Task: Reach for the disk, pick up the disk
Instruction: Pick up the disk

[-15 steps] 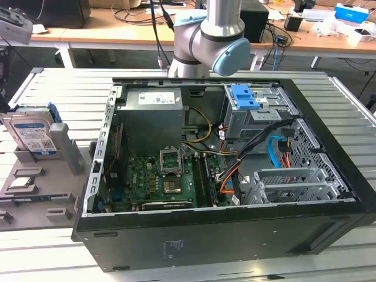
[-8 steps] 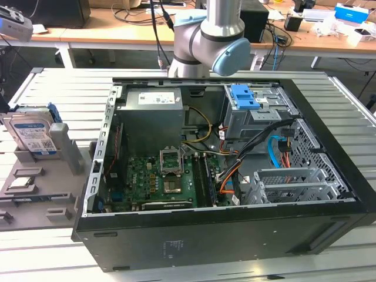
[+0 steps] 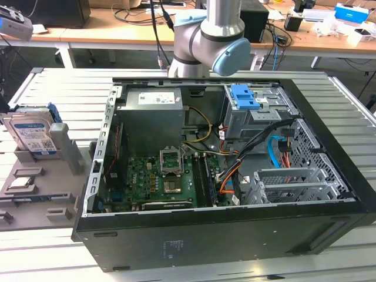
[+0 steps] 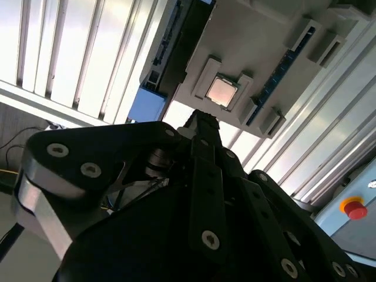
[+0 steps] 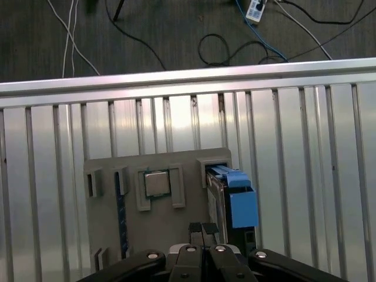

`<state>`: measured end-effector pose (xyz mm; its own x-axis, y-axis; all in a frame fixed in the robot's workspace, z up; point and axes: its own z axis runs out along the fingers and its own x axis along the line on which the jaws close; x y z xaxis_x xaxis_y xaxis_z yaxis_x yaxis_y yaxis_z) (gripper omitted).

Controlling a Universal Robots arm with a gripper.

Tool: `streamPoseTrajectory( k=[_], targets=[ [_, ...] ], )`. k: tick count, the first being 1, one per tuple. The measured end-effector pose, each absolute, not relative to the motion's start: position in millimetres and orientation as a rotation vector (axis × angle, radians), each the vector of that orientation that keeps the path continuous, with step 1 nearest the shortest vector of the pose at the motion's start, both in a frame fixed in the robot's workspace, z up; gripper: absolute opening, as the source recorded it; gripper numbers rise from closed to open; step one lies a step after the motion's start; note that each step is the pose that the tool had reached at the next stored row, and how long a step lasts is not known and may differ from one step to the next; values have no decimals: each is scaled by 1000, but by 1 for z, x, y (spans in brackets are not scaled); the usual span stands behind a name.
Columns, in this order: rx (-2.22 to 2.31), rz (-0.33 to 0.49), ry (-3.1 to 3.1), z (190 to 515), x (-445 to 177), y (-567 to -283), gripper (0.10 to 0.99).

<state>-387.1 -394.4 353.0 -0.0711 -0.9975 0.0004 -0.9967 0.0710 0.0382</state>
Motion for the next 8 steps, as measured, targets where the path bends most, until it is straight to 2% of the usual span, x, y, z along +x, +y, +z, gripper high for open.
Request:
streamPoseTrajectory(
  k=[2, 3, 4, 6, 7, 8],
  targets=[
    [2124, -43, -2279, 353, -387, -394, 114],
    [2124, -43, -2278, 353, -387, -394, 169],
    [2125, -43, -2278, 353, -387, -394, 298],
    [2126, -43, -2277, 353, -387, -394, 420],
    [2126, -43, -2277, 353, -387, -394, 420],
    [2126, -43, -2276, 353, -387, -394, 482]
  ],
)
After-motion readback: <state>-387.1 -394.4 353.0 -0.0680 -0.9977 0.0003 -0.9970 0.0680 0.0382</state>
